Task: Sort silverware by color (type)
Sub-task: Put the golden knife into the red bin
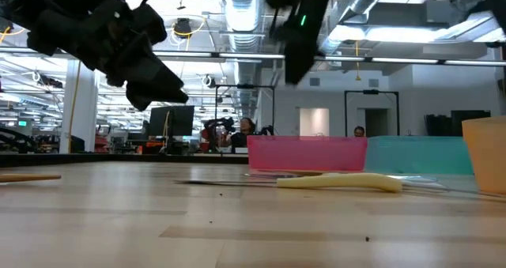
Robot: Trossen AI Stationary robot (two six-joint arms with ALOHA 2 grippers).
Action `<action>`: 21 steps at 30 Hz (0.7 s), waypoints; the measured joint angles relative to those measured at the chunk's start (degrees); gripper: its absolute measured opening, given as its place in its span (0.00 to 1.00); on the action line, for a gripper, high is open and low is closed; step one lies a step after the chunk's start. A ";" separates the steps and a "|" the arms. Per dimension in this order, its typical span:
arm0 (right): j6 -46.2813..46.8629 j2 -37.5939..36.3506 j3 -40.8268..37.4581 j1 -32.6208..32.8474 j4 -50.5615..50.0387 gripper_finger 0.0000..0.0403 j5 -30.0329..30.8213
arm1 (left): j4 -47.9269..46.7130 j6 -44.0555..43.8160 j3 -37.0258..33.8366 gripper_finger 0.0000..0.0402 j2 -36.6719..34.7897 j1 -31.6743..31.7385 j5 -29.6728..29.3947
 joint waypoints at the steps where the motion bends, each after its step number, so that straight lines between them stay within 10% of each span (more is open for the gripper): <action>1: 0.88 -2.00 0.00 1.19 -0.81 0.40 0.00 | 0.27 0.74 0.00 0.38 0.00 -1.07 0.29; 10: 13.09 -15.10 0.02 16.63 -5.62 0.40 0.79 | -2.84 1.73 0.04 0.38 0.00 -14.47 -5.39; 21: 23.34 -15.27 0.00 33.73 -10.00 0.40 13.30 | -16.46 -17.91 0.04 0.38 0.00 -25.86 -14.61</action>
